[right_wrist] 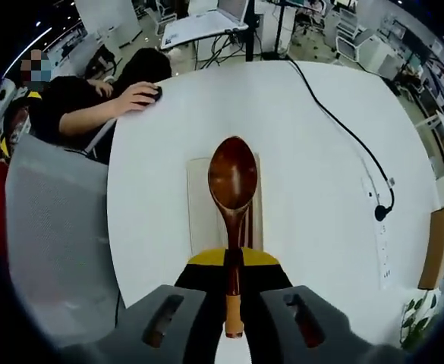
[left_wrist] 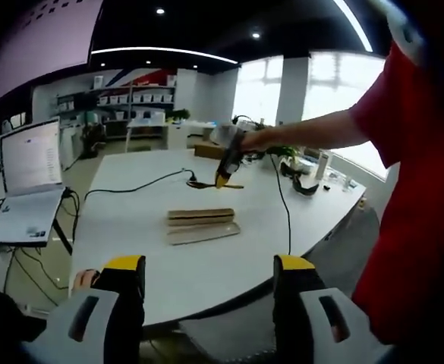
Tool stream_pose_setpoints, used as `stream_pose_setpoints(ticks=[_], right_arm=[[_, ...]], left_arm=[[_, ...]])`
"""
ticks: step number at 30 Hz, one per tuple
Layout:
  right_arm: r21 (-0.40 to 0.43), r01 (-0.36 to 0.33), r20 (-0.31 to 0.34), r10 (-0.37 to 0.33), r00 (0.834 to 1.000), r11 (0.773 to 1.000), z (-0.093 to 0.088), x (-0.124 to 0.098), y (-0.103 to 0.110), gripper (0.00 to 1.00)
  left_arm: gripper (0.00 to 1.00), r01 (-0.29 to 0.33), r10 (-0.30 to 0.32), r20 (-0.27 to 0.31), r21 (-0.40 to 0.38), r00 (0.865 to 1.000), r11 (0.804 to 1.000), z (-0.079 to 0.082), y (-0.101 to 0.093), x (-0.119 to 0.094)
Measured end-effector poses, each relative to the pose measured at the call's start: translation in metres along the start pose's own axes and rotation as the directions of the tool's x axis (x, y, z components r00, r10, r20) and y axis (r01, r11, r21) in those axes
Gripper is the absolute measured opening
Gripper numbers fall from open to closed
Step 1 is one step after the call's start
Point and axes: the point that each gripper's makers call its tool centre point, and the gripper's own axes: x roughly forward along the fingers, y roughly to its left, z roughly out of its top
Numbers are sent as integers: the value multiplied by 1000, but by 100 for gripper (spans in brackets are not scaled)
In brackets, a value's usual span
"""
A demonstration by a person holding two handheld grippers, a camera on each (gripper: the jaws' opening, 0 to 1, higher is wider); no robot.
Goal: Arrange the utensils inside the cutlery case until each visible utensil rests in its matching compartment.
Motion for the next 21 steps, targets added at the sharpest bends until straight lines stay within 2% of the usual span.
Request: stream_pose_setpoints(ticks=[2, 3, 6, 8, 9, 12, 16, 18, 21], right_arm=[[6, -8, 7, 8, 1000, 1000, -1, 6, -1, 1], [9, -7, 11, 7, 1000, 1000, -1, 8, 1, 1], [10, -5, 12, 5, 1000, 1000, -2, 15, 1, 1], [6, 23, 14, -23, 1000, 1000, -4, 24, -10, 1], [7, 26, 10, -26, 1000, 1000, -5, 28, -8, 1], [14, 38, 25, -38, 999, 999, -5, 31, -10, 1], [35, 46, 41, -48, 998, 998, -5, 36, -14, 1], [40, 57, 47, -59, 997, 998, -3, 37, -15, 1], [49, 80, 42, -82, 996, 996, -6, 41, -15, 1]], left_arm=[[69, 13, -15, 56, 43, 998, 999, 11, -7, 1], [67, 17, -20, 65, 56, 998, 998, 13, -11, 1], [66, 20, -22, 45, 51, 999, 998, 10, -15, 3], [67, 2, -2, -1, 49, 1000, 999, 0, -13, 5], [67, -3, 3, -3, 58, 1000, 998, -2, -14, 5], [69, -8, 8, 7, 39, 1000, 999, -2, -17, 4], [74, 20, -20, 65, 2, 998, 1000, 8, -24, 1], [78, -9, 8, 78, 16, 997, 1000, 12, -19, -1], [80, -23, 22, 79, 9, 997, 1000, 11, -17, -1]])
